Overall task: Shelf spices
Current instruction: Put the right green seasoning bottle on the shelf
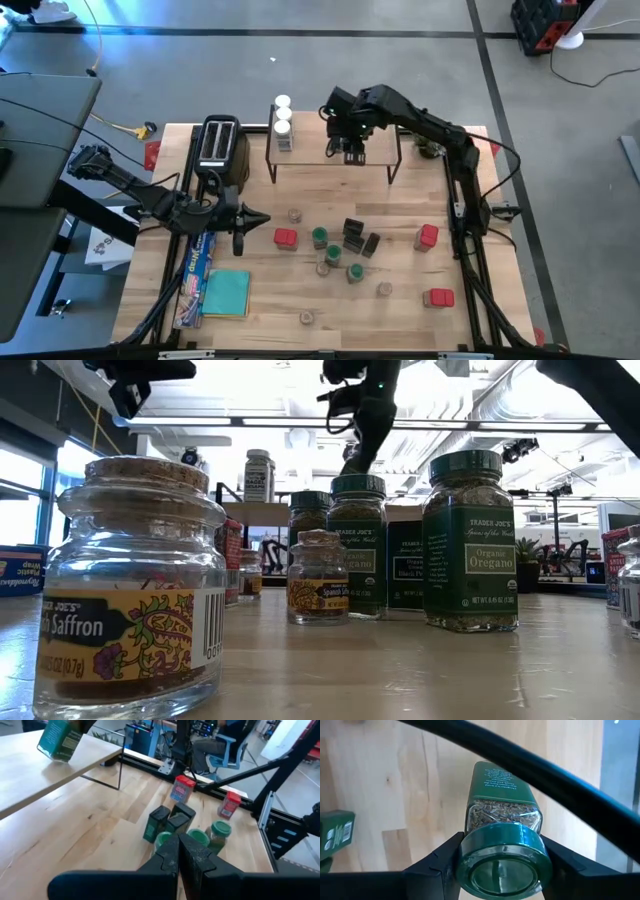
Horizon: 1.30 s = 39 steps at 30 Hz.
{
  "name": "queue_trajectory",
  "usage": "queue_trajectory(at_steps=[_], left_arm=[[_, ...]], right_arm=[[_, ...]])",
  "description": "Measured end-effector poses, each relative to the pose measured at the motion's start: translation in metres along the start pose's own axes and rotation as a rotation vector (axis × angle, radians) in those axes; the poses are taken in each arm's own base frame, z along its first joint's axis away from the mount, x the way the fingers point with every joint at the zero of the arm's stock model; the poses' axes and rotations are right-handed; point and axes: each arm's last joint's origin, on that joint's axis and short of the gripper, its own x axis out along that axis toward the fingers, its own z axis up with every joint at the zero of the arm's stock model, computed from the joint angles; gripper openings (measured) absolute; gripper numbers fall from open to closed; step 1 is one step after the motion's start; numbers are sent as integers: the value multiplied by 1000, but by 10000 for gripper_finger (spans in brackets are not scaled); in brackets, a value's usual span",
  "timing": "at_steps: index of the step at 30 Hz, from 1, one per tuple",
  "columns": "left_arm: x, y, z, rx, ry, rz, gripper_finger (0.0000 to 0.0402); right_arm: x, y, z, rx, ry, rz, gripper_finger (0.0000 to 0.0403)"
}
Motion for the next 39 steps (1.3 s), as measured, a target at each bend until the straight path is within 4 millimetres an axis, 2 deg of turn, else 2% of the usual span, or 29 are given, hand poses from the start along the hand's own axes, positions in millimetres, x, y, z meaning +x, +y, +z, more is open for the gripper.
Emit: queue_trajectory(at_steps=[9, 18, 26, 33, 37, 39], left_arm=[[0, 0, 0, 0, 5, -7, 1], [0, 0, -1, 8, 19, -27, 1], [0, 0, -1, 19, 21, -29, 1], [0, -1, -1, 19, 31, -49, 1], [0, -1, -1, 19, 31, -50, 1], [0, -1, -1, 19, 33, -51, 1]], right_arm=[[6, -3, 9, 4, -48, -21, 206], [5, -5, 14, 6, -101, -44, 242], [5, -8, 20, -10, -168, -77, 245], [4, -8, 17, 18, -125, -121, 245], [-6, -9, 10, 89, -63, -176, 245], [-14, -7, 4, 125, -55, -145, 245]])
